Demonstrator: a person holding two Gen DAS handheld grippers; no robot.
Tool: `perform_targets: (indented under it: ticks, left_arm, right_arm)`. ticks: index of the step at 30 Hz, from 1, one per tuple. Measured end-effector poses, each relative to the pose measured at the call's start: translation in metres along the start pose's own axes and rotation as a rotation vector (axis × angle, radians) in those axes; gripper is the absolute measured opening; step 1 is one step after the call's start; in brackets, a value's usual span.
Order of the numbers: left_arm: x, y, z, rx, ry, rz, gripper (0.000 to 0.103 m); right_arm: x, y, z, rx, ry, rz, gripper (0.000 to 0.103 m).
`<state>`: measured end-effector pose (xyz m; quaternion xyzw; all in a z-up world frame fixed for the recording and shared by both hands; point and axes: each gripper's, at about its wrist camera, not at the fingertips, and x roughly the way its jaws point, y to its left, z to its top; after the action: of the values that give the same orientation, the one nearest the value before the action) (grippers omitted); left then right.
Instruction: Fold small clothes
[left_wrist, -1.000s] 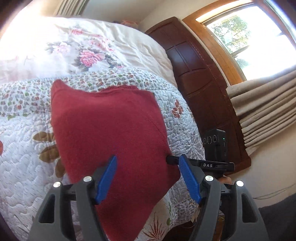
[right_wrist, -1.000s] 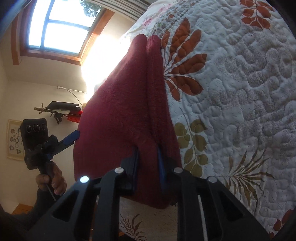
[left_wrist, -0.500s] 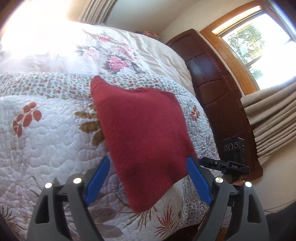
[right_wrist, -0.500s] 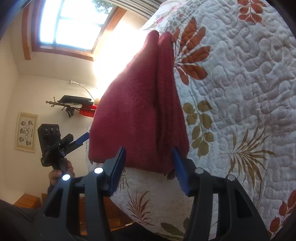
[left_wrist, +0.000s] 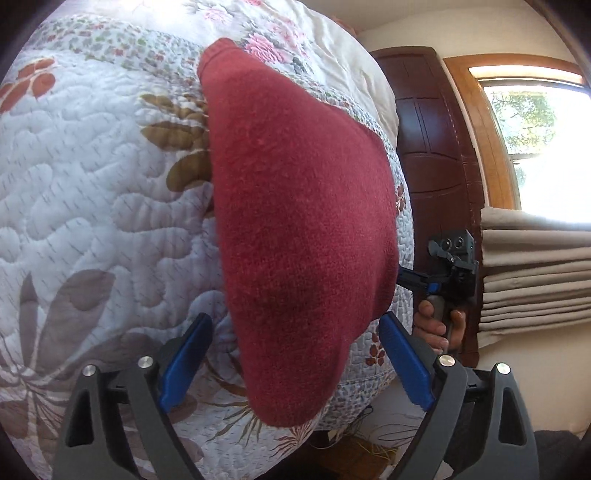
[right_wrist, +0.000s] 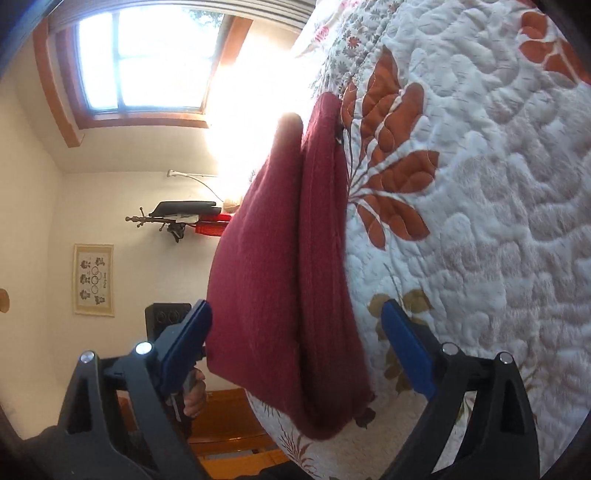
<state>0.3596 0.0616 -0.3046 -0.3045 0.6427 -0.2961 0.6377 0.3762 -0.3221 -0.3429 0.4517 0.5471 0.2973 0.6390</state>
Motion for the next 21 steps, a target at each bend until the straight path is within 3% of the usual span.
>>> perform_targets:
  ticks: [5,9,10,14,16,21]
  left_arm:
    - [0.005,0.018,0.007,-0.052,-0.006,-0.104,0.094]
    - [0.007,0.023,0.009,-0.074,-0.011,-0.161,0.095]
    - [0.01,0.019,0.009,-0.057,-0.004,-0.14,0.095]
    - [0.024,-0.005,0.009,0.011,0.018,0.064,0.095]
    - [0.029,-0.013,0.009,0.037,0.022,0.129,0.095]
    - [0.031,-0.009,0.009,0.039,0.023,0.149,0.091]
  right_arm:
    - [0.043,0.0,0.046,0.0,0.097,0.023,0.093]
    - [0.059,0.009,0.059,-0.043,0.163,-0.024,0.098]
    - [0.059,0.012,0.06,-0.047,0.168,-0.033,0.098]
    - [0.061,0.044,0.056,-0.155,0.19,-0.04,0.097]
    - [0.062,0.04,0.06,-0.12,0.186,-0.027,0.097]
    - [0.061,0.02,0.064,-0.076,0.172,-0.023,0.096]
